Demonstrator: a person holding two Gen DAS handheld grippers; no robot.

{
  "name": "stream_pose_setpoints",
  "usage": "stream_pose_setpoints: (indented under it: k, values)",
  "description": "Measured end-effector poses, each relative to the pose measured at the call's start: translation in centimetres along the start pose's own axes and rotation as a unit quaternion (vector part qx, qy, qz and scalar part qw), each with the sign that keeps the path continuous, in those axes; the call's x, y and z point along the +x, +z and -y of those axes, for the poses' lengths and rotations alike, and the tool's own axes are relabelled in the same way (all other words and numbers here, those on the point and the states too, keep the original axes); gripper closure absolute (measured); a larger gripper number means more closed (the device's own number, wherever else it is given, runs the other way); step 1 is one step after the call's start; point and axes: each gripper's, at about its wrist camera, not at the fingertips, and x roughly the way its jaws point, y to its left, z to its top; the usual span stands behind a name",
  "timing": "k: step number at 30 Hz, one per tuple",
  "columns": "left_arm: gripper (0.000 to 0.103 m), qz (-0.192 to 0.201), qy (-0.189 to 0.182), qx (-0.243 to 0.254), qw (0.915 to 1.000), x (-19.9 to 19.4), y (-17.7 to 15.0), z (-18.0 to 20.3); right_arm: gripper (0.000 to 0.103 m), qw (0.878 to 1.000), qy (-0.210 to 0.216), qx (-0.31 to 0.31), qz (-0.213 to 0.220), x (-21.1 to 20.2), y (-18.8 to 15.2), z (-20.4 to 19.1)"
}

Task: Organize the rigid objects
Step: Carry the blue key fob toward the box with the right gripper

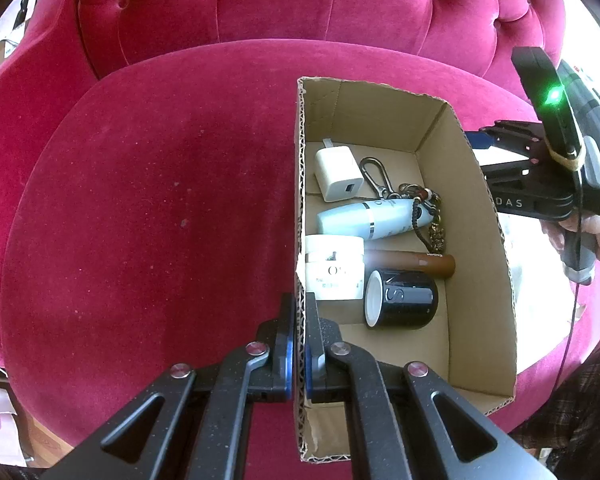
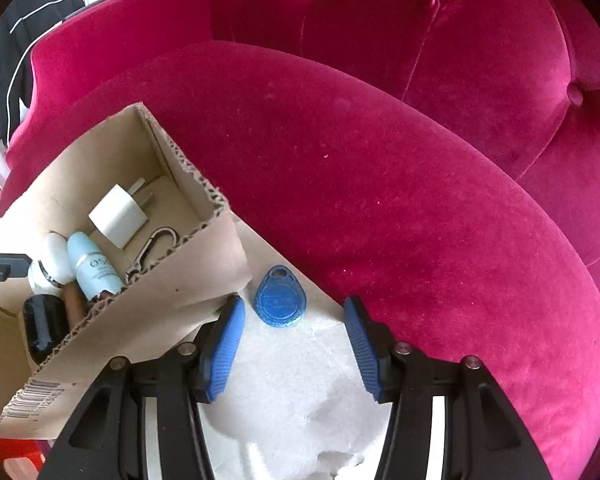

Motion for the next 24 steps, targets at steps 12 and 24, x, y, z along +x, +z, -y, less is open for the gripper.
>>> stream_pose_setpoints:
  k: [12, 24]
  values:
    - [0.1, 0.0, -0.001, -0.001, 1.0, 0.1, 0.0, -0.3, 0.076, 1.0, 0.019, 0.009, -0.006, -0.5, 0.1, 0.2]
    - [0.1, 0.0, -0.001, 0.0, 1.0, 0.1, 0.0, -0.3, 0.075, 1.0, 0.007, 0.013, -0.01, -1.1, 0.3, -0.2]
